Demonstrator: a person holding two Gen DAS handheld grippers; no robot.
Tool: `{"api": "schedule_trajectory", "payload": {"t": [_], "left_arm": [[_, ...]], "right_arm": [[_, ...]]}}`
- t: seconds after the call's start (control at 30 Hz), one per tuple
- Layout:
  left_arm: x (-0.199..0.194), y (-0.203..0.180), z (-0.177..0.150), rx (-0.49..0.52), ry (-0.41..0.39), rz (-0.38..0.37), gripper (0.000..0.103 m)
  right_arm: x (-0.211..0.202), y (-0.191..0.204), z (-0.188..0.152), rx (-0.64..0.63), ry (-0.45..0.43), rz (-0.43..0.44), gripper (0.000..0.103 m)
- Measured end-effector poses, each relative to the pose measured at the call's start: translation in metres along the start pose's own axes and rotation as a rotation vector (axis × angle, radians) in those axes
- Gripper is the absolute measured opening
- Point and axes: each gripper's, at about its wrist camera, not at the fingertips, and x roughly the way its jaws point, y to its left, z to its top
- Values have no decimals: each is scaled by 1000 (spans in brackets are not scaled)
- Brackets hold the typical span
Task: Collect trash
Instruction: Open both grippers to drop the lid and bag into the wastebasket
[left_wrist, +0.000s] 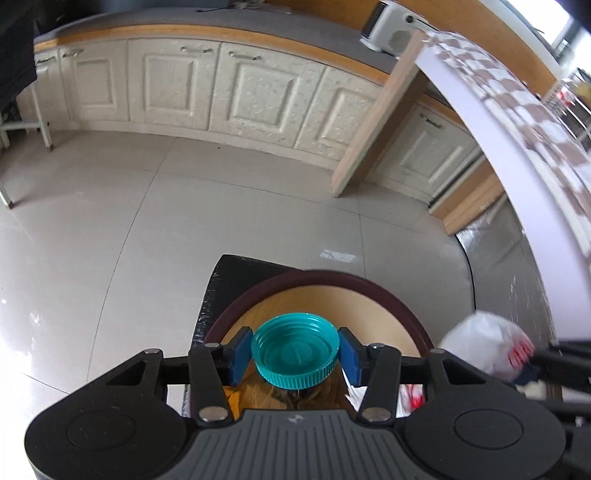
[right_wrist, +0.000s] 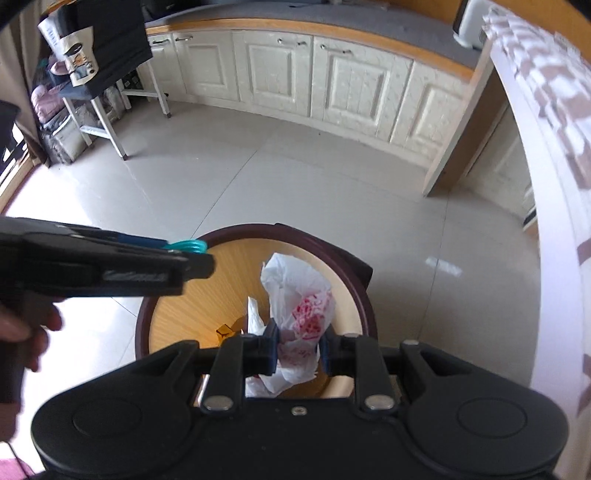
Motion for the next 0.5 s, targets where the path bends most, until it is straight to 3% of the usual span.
{"api": "schedule_trajectory", "payload": {"t": [0.1, 0.2, 0.3, 0.4, 0.5], "left_arm": [[13, 3, 1, -25, 24, 8, 76], [18, 6, 1, -22, 42, 17, 76], [17, 13, 1, -28, 49, 30, 78], [14, 19, 2, -25, 44, 60, 80], [13, 25, 1, -31, 47, 77, 81]], "right_arm": [[11, -3, 2, -5, 20, -26, 22], [20, -8, 3, 44, 44, -2, 22], [27, -16, 4, 146, 27, 78, 25], [32, -24, 2, 265, 6, 139, 40], [38, -27, 0, 297, 42, 131, 51]]}}
